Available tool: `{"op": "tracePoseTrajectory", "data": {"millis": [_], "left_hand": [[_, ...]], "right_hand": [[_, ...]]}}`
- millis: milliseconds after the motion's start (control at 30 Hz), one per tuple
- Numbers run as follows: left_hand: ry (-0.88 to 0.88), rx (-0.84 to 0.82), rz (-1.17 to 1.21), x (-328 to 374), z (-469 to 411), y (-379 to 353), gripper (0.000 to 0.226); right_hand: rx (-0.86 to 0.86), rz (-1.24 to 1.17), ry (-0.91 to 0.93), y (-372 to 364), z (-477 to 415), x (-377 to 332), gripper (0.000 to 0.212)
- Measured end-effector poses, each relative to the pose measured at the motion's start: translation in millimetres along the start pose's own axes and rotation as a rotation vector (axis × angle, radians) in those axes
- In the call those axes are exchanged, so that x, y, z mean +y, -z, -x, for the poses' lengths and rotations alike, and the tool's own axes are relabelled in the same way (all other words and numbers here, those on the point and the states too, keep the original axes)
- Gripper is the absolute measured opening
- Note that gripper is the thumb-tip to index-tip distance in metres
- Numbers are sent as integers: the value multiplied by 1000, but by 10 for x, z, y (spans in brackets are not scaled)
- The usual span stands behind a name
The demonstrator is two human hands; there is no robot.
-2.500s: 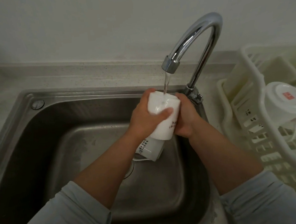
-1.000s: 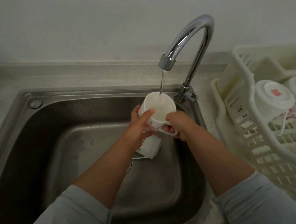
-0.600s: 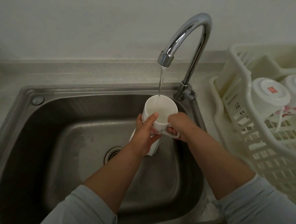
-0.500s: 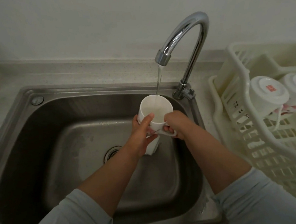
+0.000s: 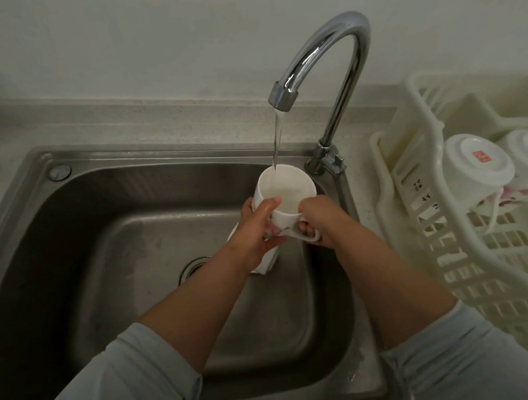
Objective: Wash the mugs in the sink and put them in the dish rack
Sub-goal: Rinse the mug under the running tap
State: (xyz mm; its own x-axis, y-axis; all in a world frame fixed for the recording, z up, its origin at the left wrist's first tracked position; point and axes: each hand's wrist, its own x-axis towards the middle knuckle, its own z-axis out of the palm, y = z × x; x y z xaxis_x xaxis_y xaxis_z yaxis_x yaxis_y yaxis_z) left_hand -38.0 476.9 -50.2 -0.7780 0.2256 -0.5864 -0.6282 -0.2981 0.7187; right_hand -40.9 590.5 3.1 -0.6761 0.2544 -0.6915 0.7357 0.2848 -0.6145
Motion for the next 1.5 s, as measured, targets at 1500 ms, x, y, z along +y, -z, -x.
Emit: {"op": "tracePoseTrajectory", "data": {"millis": [1500], "left_hand": [[-1524, -38, -1802, 669, 765, 1392, 96]], "right_hand": [[-458, 65, 611, -766, 340, -90, 79]]}}
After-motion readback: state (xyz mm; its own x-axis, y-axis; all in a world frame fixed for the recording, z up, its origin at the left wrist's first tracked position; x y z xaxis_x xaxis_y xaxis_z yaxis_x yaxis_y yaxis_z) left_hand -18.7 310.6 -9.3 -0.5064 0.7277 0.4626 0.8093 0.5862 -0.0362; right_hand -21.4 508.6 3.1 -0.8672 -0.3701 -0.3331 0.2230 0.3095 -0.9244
